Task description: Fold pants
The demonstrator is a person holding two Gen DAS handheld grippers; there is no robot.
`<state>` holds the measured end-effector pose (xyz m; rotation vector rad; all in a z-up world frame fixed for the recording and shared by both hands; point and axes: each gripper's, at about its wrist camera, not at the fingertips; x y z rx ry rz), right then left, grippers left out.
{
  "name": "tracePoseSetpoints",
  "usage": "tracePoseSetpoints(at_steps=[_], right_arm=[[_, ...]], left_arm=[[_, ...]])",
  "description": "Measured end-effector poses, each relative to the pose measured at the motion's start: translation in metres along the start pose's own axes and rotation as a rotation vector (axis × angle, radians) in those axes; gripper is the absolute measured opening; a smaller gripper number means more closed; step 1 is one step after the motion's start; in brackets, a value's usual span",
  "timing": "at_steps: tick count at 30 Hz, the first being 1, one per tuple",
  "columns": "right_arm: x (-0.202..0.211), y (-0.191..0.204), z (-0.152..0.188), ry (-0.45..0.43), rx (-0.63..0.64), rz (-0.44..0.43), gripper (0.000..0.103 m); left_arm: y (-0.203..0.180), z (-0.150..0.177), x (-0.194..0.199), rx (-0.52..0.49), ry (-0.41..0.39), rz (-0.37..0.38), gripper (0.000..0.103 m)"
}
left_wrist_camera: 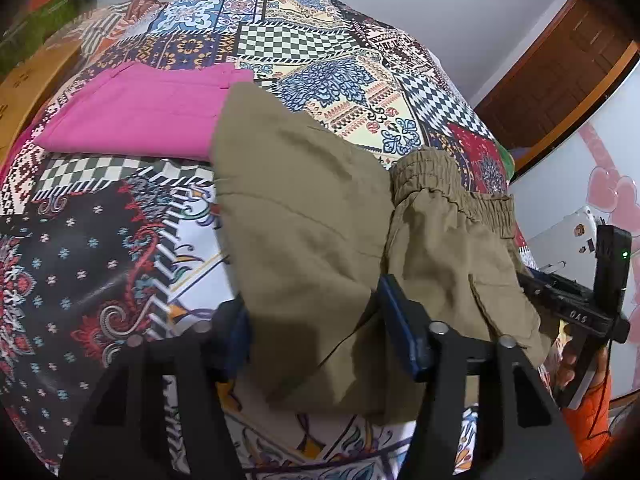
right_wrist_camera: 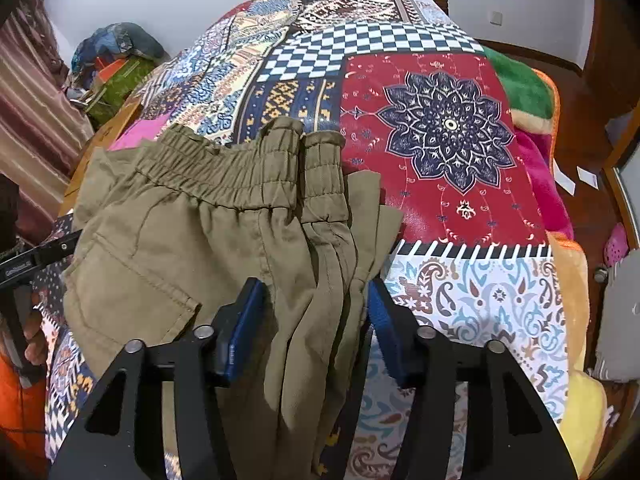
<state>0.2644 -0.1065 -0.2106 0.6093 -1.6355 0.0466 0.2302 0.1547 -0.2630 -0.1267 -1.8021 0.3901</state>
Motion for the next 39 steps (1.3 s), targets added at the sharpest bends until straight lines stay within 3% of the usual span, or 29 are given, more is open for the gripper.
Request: tracePoseSetpoints(at_steps=[6,11,14,18,22,25,27,31,36,39], right_arm=[[0.004,-0.002,0.012,0.012,0.007,0.009,0.05],[0.004,-0.001,0.019,0.027,0.011,-0.001,0.053],[-0.002,-0.008,0.018,0.036,-0.015,-0.014,0.064],[-0.01,-0.017,0.012,0.039,-0.041,-0.08,0.066],[-0.013,-0.011,0.003,0.04,-0.015,-0.059,0.067],[-0.015,-0.006,-0.001,0.03,-0.017,-0.049,0.064],[-0.013,-0.005,-0.001,0.02,-0.022,-0.043,0.055],[-0.005,-0.01,0.0,0.001,-0.041,-0.063,0.04],[0.01,-0.004,0.0,-0.035,-0.036,-0.054,0.021],[0.021,0.001,0.003,-0.049,-0.022,-0.053,0.016]], left_arm=[[-0.002,0.008,0.01,-0.01,-0.012,0.0,0.055],[0.0,0.011,-0.002,-0.006,0.037,0.02,0.055],[-0.001,0.005,-0.014,0.001,0.063,0.048,0.055],[0.002,-0.011,-0.022,0.004,0.068,0.098,0.055],[0.002,-0.028,-0.031,-0.003,0.071,0.123,0.056],[-0.002,-0.038,-0.038,-0.019,0.067,0.108,0.056],[-0.009,-0.04,-0.04,-0.038,0.062,0.078,0.056],[-0.02,-0.037,-0.038,-0.066,0.057,0.07,0.031],[-0.025,-0.033,-0.025,-0.047,0.036,0.061,0.019],[-0.029,-0.025,-0.012,-0.049,0.018,0.069,0.012]])
Point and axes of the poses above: each gripper's, at about its wrist camera, not at the fingertips, and x roughly against the way its jaws point, y to its left, z to its underside, and after that the axes turned 14 degrees about y, right-handed
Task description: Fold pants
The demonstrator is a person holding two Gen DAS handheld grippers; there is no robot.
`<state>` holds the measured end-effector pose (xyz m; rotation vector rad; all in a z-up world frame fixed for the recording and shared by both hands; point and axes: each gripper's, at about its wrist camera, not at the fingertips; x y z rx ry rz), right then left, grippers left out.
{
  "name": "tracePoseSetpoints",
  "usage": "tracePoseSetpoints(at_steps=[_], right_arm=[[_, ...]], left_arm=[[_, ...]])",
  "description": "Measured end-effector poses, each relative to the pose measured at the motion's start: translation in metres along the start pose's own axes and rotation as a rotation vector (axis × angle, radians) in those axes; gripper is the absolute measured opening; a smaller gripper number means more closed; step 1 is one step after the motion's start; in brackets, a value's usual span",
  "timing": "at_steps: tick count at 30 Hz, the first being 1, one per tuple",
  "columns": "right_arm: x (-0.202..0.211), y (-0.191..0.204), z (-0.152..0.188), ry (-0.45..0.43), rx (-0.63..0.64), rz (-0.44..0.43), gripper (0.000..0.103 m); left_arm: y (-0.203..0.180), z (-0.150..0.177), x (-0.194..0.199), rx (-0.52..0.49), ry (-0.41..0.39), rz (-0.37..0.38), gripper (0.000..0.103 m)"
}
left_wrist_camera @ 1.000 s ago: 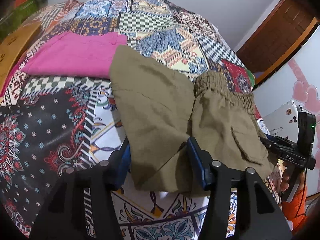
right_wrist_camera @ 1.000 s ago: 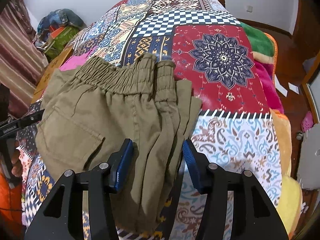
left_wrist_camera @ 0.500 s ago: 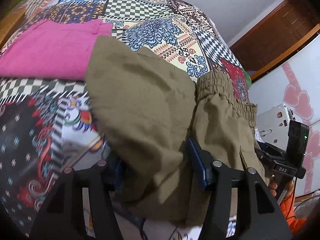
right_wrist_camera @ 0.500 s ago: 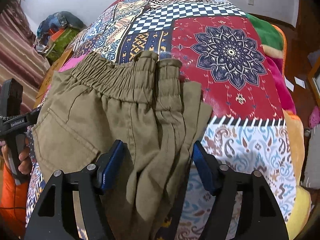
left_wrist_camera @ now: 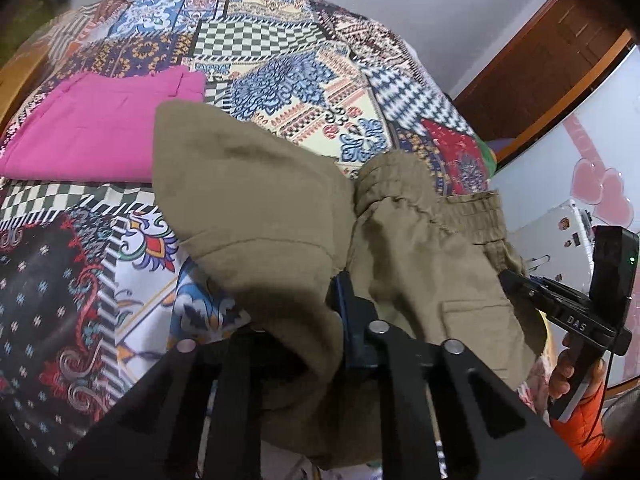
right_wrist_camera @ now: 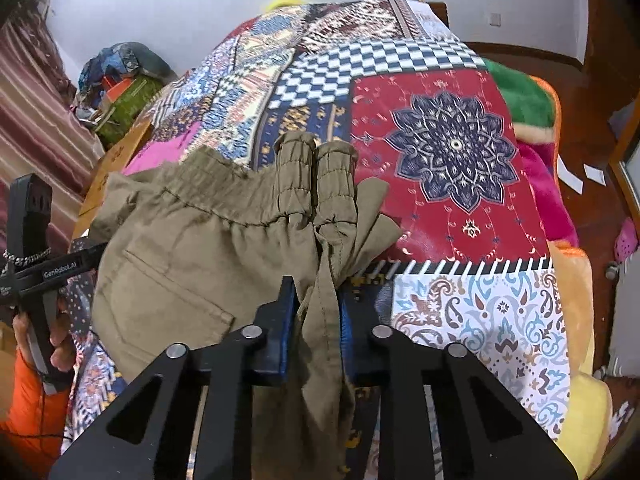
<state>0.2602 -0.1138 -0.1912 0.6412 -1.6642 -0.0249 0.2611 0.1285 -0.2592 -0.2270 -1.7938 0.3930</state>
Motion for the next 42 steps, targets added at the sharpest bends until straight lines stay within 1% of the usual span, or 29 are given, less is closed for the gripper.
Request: tracePoseSetpoints(at_steps=[4,11,15,22,28,32,38,42], right_arm=[[0.009,0.01,0.004,-0.011,0.018,-0.004,0.015],[0.028,0.041,0.008,-0.048,0.07,-0.005,0.014],[0.042,0.066,0.008,-0.086,0.113,0.009,0.014],[0.054,0.107,-0.011,-0.13,0.177,0.019,0.014],[0.047,0.137,-0.035,-0.161,0.206,0.004,0.014],[0.036,0.157,-0.062,-0.172,0.231,-0.004,0.014],[0.022,0.186,-0.099,-0.184,0.268,-0.001,0.014],[0.008,0.201,-0.128,-0.19,0.284,0.008,0.014]], left_arm=[[-0.009,0.017,0.024,-0.029,-0.04,-0.019,0.01],[-0.017,0.044,0.06,-0.055,-0.101,-0.06,0.01],[-0.01,0.054,0.081,-0.035,-0.136,-0.063,0.01],[0.015,0.056,0.122,0.003,-0.207,-0.079,0.01],[0.044,0.038,0.144,0.04,-0.244,-0.107,0.009],[0.069,0.019,0.154,0.072,-0.26,-0.117,0.01],[0.109,-0.019,0.164,0.105,-0.285,-0.13,0.009],[0.132,-0.049,0.163,0.102,-0.293,-0.165,0.01]])
Point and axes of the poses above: each gripper's, at about its wrist camera, not at the fingertips, and x roughly against the way its jaws point, y to its left, z to its underside, and after that the axes turned 14 degrees about y, right-handed
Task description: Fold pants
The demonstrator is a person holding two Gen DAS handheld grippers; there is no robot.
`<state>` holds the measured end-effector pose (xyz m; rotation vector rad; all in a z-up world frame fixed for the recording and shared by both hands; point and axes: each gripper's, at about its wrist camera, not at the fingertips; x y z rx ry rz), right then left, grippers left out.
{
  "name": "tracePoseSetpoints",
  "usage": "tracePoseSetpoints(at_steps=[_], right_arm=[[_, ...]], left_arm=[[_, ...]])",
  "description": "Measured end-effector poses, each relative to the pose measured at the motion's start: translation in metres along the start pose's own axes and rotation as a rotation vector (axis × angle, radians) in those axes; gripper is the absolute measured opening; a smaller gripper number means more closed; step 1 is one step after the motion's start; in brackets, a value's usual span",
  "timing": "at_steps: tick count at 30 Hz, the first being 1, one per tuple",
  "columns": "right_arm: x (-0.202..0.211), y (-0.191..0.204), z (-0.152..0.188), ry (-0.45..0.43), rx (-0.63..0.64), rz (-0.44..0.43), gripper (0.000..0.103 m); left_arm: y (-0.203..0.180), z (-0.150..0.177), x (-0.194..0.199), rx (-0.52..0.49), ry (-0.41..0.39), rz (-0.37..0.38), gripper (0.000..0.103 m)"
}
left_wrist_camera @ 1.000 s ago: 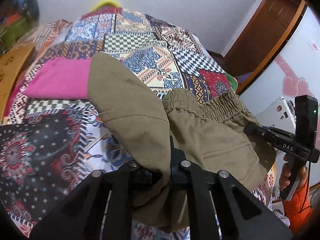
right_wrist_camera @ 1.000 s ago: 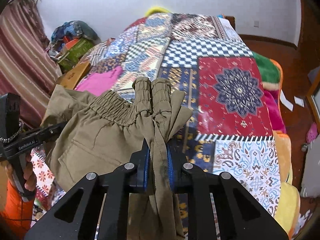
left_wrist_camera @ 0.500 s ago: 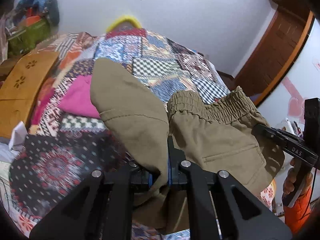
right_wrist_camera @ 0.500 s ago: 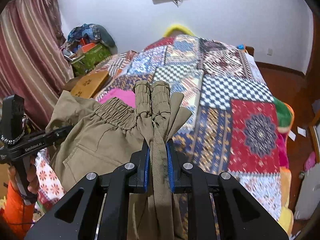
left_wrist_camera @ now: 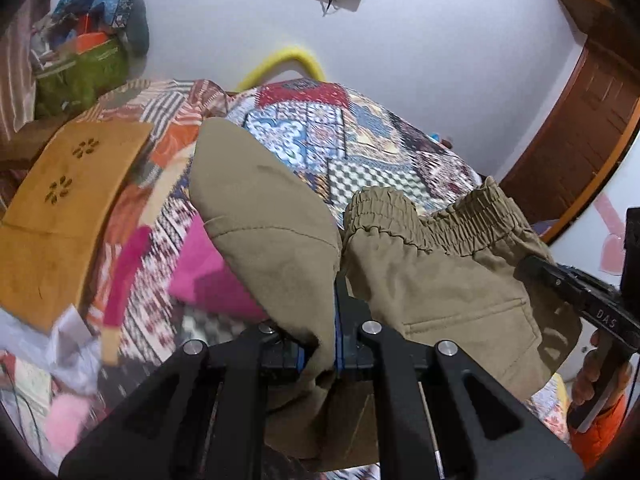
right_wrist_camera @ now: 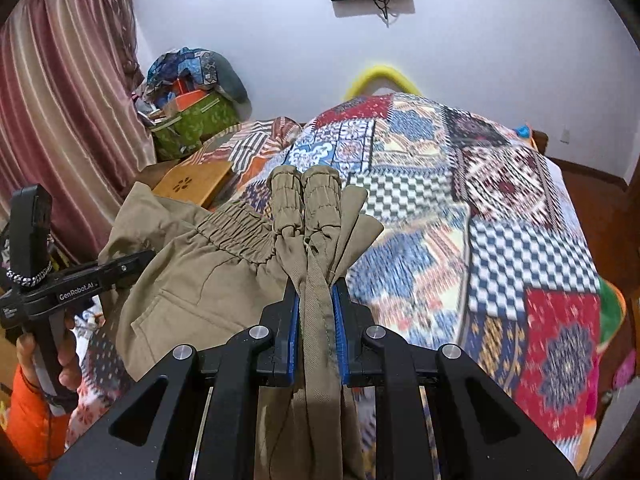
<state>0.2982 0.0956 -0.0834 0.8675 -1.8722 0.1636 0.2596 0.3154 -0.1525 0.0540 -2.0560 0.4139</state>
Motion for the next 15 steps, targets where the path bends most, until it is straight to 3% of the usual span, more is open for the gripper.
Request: tracePoseSetpoints(at_steps=[10,15], right_arm=[[-0.064,0.02,-0.055,0.01,0.037,0.051,0.013],[-0.104,0.02,-0.07,0.038,0.02,0.06,0.014]], left_arm=[[0.048,-0.071,-0.055,0.019,0.027,-0.067,0.01],[0.079,-0.089,-0.096,0.063,0.064,-0.103,0.009]])
Point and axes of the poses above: each gripper's, at about its wrist camera, not at the fingertips, and x roughly against the way its jaws point, y to its left, z to its underside, and after that the axes turned 14 degrees about y, right-handed
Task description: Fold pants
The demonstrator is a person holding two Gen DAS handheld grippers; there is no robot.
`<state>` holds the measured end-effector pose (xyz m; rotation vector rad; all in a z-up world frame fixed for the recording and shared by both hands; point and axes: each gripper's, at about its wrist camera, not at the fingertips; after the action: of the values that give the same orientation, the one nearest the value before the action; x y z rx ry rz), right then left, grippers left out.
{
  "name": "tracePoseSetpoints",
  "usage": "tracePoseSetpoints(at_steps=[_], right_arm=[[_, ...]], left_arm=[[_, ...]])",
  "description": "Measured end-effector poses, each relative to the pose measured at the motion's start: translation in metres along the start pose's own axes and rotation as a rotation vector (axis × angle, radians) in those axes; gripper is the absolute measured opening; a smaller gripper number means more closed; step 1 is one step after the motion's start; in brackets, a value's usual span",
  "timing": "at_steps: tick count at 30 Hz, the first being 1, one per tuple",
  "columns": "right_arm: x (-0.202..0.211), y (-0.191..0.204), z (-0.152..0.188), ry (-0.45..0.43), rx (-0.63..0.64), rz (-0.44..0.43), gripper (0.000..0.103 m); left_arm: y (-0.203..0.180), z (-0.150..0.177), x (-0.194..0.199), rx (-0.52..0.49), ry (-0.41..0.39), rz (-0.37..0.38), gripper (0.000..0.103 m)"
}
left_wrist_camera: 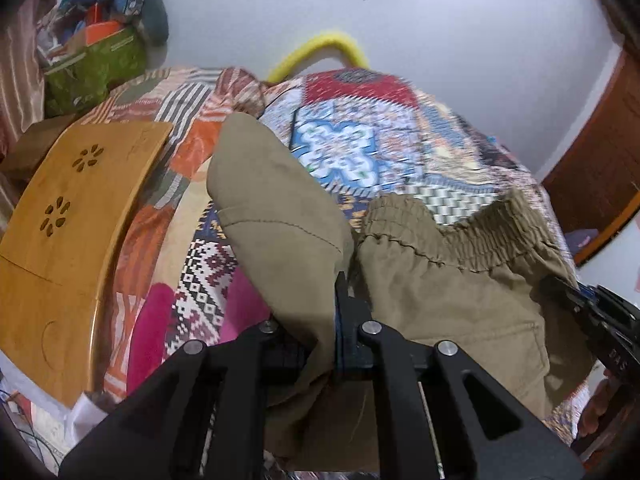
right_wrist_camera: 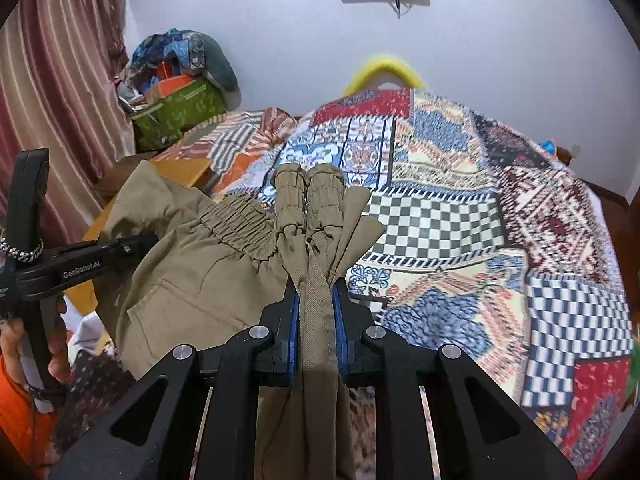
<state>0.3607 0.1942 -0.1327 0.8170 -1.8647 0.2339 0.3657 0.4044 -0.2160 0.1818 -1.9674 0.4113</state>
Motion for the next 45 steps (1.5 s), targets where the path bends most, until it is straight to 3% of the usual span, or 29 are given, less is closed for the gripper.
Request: tracePoseSetpoints(at_steps=[8,10,11,14,16,20,24,28,30,34,38,45], right_arm=[[-0.063,-0.004,0.009,0.121,-0.026,0.025,0.014],[-0.071,-0.007,0.017,0.154,-0.018,0.029,0.015],[-0.074,-0.009,0.022,0.171,-0.008,0.035,0.021],[-0.073,-0.012,0.027,0.2,0.014,0.051,0.03],[-0.067,-0.012,0.028,0.206,0.024,0.06,0.035],[-0.049,-0.008,0.032,0.172,0.047,0.086,0.039],[-0.032,0.001,0.043,0.114,0.081,0.055,0.053],[-0.06,0.014,0.053,0.198,0.155,0.097,0.053],[-0.074,0.016,0.06,0.233,0.177,0.121,0.053],[-0.059,0.011,0.057,0.217,0.162,0.101,0.053],[-0.017,0.007,0.053,0.134,0.146,0.104,0.053],[0.083,0.009,0.06,-0.046,0.127,0.083,0.053]], left_arm=[[0.037,0.004,-0.066,0.048,0.109,-0.052,0.012],[0.047,0.007,-0.069,0.059,0.121,-0.051,0.022],[0.05,0.009,-0.069,0.058,0.126,-0.057,0.024],[0.058,0.014,-0.062,0.052,0.129,-0.1,0.031],[0.063,0.017,-0.057,0.047,0.127,-0.139,0.042],[0.077,0.021,-0.051,0.061,0.133,-0.178,0.043],[0.082,0.032,-0.055,0.06,0.158,-0.21,0.043],[0.084,0.042,-0.069,0.053,0.192,-0.281,0.043],[0.086,0.043,-0.066,0.067,0.184,-0.282,0.043],[0.083,0.049,-0.048,0.067,0.152,-0.277,0.043],[0.063,0.063,-0.009,0.05,0.079,-0.222,0.043],[-0.01,0.094,0.099,-0.063,-0.107,-0.143,0.043]])
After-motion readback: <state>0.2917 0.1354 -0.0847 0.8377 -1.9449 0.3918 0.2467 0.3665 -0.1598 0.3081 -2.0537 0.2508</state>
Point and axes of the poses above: each gripper's, at about its wrist camera, not at the fingertips, and x roughly against the way its jaws point, y to its left, z to its underside, and after that the axes turned 14 degrees about y, right-handed
